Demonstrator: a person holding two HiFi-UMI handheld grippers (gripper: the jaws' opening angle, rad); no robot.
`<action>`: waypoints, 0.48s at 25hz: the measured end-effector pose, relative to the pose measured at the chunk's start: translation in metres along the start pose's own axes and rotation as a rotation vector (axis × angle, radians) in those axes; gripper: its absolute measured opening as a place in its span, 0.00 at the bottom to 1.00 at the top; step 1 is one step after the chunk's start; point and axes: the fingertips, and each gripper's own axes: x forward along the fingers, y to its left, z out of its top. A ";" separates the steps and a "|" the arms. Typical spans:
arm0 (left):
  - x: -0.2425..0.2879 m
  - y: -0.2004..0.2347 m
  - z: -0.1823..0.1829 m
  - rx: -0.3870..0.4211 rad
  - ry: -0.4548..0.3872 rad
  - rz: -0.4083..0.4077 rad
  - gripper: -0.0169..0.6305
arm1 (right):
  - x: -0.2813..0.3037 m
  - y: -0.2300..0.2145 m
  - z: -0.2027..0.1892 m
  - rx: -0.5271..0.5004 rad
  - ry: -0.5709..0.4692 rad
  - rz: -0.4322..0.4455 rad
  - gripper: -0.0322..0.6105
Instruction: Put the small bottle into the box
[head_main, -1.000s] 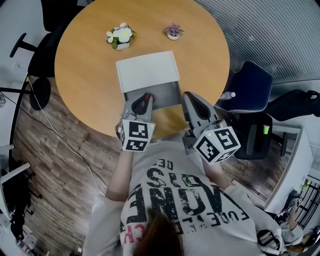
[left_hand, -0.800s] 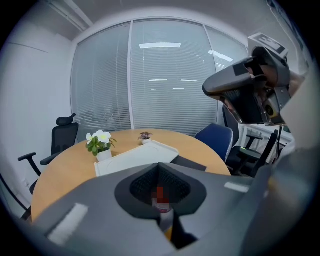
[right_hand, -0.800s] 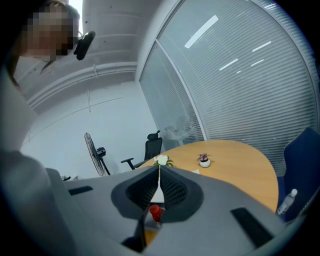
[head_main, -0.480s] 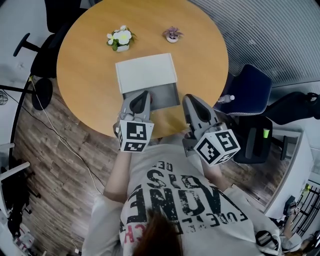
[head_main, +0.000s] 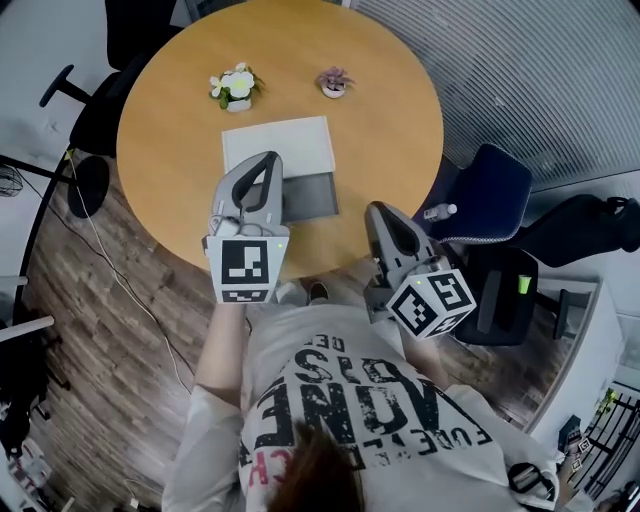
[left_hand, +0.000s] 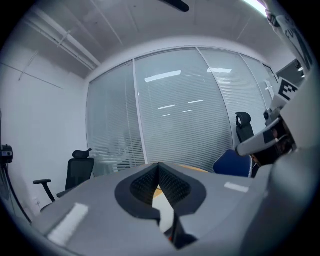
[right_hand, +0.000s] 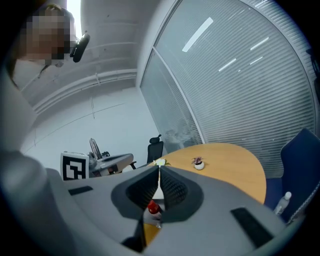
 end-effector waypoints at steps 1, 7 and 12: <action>-0.003 -0.001 0.008 0.000 -0.013 0.011 0.04 | -0.005 -0.002 0.000 -0.002 0.004 0.004 0.07; -0.026 -0.017 0.042 0.012 -0.063 0.078 0.04 | -0.035 -0.007 -0.002 -0.009 0.010 0.034 0.07; -0.049 -0.029 0.064 0.024 -0.095 0.134 0.04 | -0.055 -0.008 -0.001 -0.020 0.002 0.068 0.07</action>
